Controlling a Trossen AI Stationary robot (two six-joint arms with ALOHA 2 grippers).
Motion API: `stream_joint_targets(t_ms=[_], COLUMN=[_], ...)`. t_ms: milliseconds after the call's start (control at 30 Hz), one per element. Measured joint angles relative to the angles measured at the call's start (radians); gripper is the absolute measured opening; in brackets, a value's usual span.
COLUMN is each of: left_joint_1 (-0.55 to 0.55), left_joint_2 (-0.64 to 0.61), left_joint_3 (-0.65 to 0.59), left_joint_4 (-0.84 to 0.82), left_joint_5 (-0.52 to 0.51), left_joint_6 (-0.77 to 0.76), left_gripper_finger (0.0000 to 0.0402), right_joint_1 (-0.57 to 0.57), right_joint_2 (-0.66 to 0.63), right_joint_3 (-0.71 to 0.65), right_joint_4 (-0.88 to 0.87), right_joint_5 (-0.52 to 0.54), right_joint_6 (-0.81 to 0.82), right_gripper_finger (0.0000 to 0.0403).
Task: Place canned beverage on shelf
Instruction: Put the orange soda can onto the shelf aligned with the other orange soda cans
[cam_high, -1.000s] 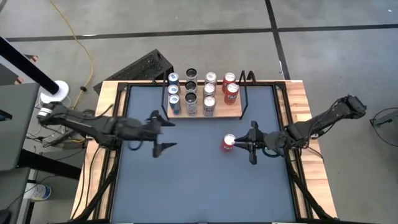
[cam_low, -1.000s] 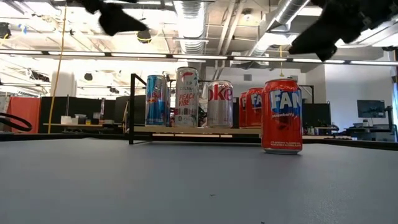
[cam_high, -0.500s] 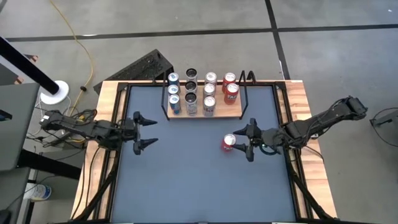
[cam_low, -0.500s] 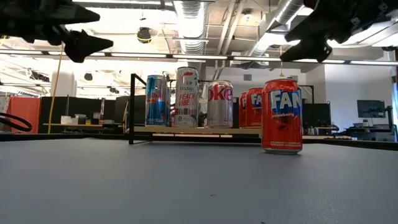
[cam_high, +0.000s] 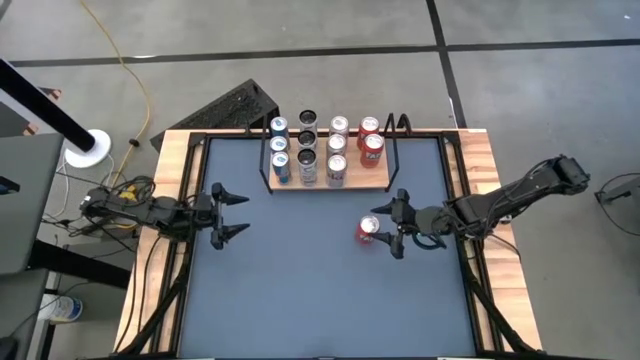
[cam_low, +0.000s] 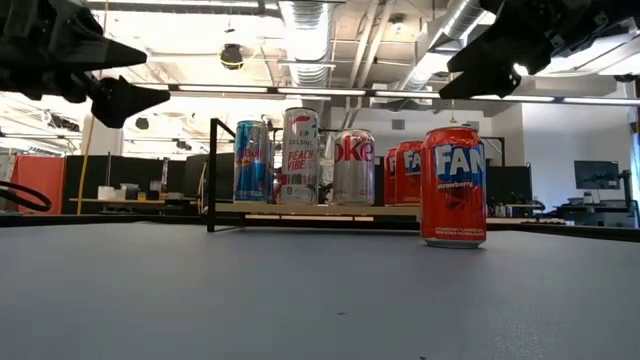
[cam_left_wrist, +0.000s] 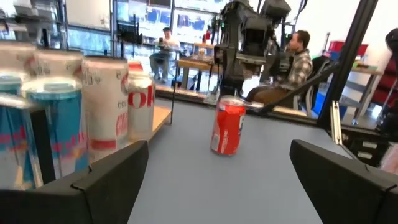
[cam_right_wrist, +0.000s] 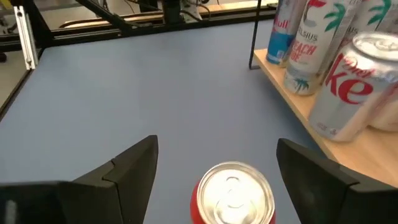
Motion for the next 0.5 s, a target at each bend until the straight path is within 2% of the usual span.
stream_joint_targets(t_ms=[267, 500], left_joint_1=[0.0, 0.0], left_joint_2=[-0.009, 0.005], left_joint_3=[-0.009, -0.009], left_joint_4=[-0.03, -0.051], left_joint_5=[0.006, 0.005], left_joint_6=[-0.035, 0.026], left_gripper_finger=[0.0382, 0.0382], right_joint_1=[0.0, 0.005], right_joint_2=[0.0, 0.0], right_joint_3=[0.0, 0.0], right_joint_4=[0.016, 0.014], right_joint_5=[-0.002, -0.002], right_joint_6=[-0.032, -0.032], right_gripper_finger=[0.0318, 0.0318])
